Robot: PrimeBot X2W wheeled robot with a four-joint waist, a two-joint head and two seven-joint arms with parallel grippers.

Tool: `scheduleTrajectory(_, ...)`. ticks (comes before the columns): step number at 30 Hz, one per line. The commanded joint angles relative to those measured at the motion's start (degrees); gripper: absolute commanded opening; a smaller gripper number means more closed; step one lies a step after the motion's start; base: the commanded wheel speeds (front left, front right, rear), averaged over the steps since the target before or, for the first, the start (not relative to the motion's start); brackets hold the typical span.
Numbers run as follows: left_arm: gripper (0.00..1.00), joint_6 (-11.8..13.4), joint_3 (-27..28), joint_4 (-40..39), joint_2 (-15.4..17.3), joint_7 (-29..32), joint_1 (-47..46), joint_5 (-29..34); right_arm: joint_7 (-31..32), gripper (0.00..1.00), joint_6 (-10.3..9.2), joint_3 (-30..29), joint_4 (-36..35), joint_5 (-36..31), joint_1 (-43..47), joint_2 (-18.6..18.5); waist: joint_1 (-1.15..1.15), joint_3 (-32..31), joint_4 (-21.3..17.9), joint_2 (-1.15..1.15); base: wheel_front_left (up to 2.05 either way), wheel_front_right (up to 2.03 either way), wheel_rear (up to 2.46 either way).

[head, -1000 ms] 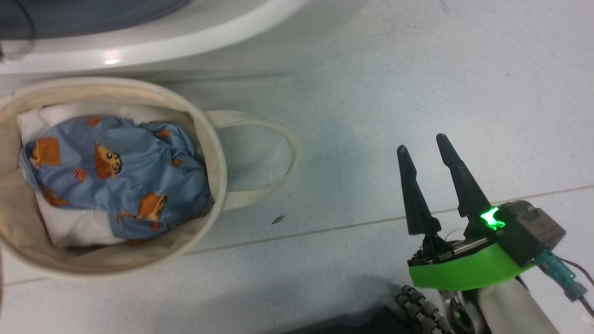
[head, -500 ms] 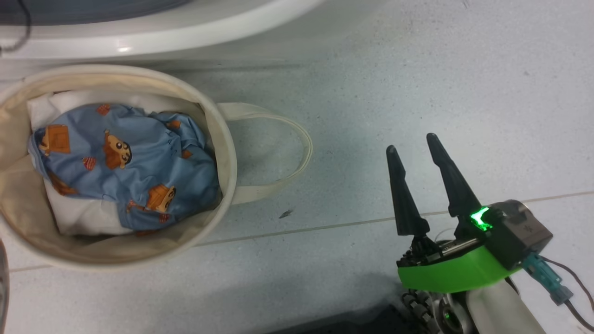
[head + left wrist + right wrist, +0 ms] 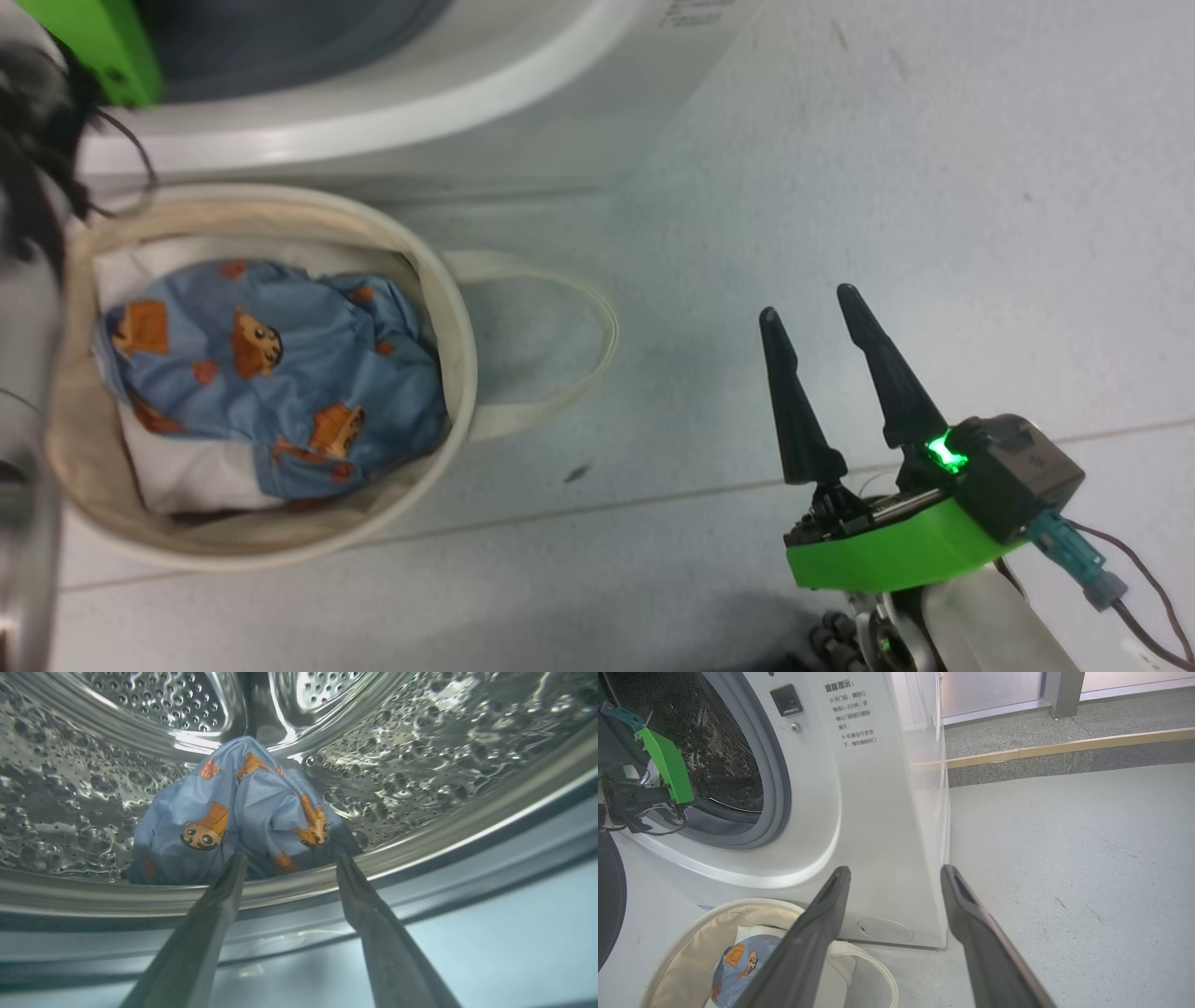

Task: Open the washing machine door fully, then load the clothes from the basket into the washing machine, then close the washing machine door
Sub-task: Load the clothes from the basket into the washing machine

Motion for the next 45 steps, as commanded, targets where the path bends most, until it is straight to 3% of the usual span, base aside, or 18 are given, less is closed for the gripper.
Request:
scheduleTrajectory(1,1.00,0.1,-0.4,-1.3,1.5,-1.2,0.9,-0.3,-0.7,1.00,0.03,1.1,-1.4,0.5,1.2,-0.2,0.00,-2.0,0.3,0.00,0.00,0.00,0.00)
scheduleTrajectory(6,1.00,0.1,-3.2,-3.2,-1.2,-9.8,7.2,-2.7,-0.7,1.00,0.03,1.2,0.4,2.1,0.7,-1.4,0.00,-7.4,2.5,0.00,0.00,0.00,0.00)
scheduleTrajectory(12,1.00,0.1,-7.5,-11.2,-2.8,-12.5,16.0,-5.5,-0.7,1.00,0.03,1.6,2.8,4.1,-0.9,-3.5,0.00,-14.2,6.7,0.00,0.00,0.00,0.00)
scheduleTrajectory(19,1.00,1.0,-1.3,-30.3,0.3,-12.5,30.7,-6.1,-0.7,1.00,0.03,2.2,5.1,6.0,-2.5,-5.9,0.00,-21.2,11.4,0.00,0.00,0.00,0.00)
scheduleTrajectory(24,1.00,1.5,2.5,-38.7,0.6,-12.5,43.1,-3.8,-0.7,1.00,0.03,3.0,6.9,7.1,-2.4,-7.1,0.00,-26.4,13.0,0.00,0.00,0.00,0.00)
scheduleTrajectory(35,1.00,1.7,9.2,-47.9,-2.4,-12.5,59.6,-1.0,-0.7,1.00,0.03,2.7,8.7,8.7,-0.2,-9.6,0.00,-33.8,15.2,0.00,0.00,0.00,0.00)
scheduleTrajectory(45,1.00,1.3,14.7,-53.3,-5.3,-12.5,66.3,1.2,-0.7,1.00,0.03,-6.5,11.5,6.8,3.9,-7.7,0.00,-34.8,15.3,0.00,0.00,0.00,0.00)
